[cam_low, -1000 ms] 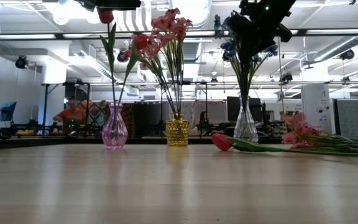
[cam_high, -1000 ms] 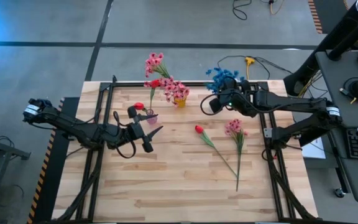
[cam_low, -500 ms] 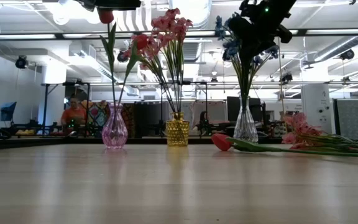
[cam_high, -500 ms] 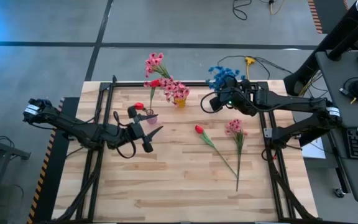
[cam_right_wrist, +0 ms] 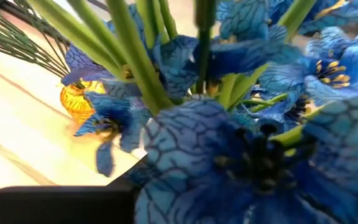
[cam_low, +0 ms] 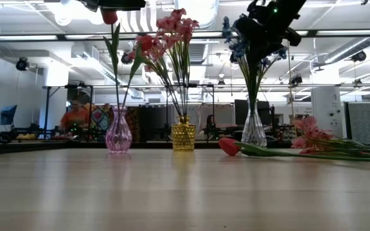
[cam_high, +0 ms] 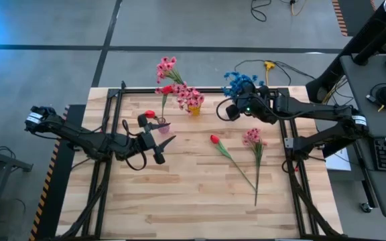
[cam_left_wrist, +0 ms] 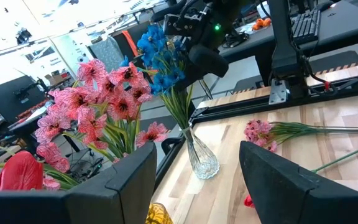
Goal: Sort flowers into vase by color
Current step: Put the blue flowers into the transparent vase
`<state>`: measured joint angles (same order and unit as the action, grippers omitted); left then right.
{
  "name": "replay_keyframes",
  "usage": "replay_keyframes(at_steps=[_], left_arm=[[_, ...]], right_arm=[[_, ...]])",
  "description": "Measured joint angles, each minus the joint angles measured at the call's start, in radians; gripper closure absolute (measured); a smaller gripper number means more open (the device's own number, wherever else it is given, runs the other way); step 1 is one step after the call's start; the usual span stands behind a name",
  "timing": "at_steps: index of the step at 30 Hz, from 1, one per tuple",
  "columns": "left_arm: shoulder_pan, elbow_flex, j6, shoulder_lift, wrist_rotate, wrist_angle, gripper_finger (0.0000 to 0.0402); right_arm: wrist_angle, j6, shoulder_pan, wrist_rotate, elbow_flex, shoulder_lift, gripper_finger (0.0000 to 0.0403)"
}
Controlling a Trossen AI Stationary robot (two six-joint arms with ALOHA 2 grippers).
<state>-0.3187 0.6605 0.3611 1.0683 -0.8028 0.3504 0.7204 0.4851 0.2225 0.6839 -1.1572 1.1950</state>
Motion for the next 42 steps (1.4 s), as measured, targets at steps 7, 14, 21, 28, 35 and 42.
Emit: replay_keyframes(at_steps=[7, 14, 21, 28, 35, 42], left_arm=[[0.0, 0.0, 0.0, 0.0, 0.0, 0.0, 0.019], [0.0, 0.0, 0.0, 0.0, 0.0, 0.0, 0.019], [0.0, 0.0, 0.0, 0.0, 0.0, 0.0, 0.019], [0.0, 0.0, 0.0, 0.0, 0.0, 0.0, 0.019], [0.0, 0.0, 0.0, 0.0, 0.0, 0.0, 0.019], [0.0, 0.0, 0.0, 0.0, 0.0, 0.0, 0.019]], right_arm=[[0.0, 0.002, 0.036, -0.061, 0.0, 0.0, 0.0317], [0.0, 0.002, 0.047, -0.088, 0.0, 0.0, 0.0318], [0.001, 0.002, 0.066, -0.116, 0.0, 0.0, 0.0319], [0.004, 0.002, 0.069, -0.116, 0.0, 0.0, 0.0319], [0.005, 0.001, 0.073, -0.12, 0.0, 0.004, 0.0319], [0.008, 0.001, 0.08, -0.137, 0.0, 0.04, 0.0319]])
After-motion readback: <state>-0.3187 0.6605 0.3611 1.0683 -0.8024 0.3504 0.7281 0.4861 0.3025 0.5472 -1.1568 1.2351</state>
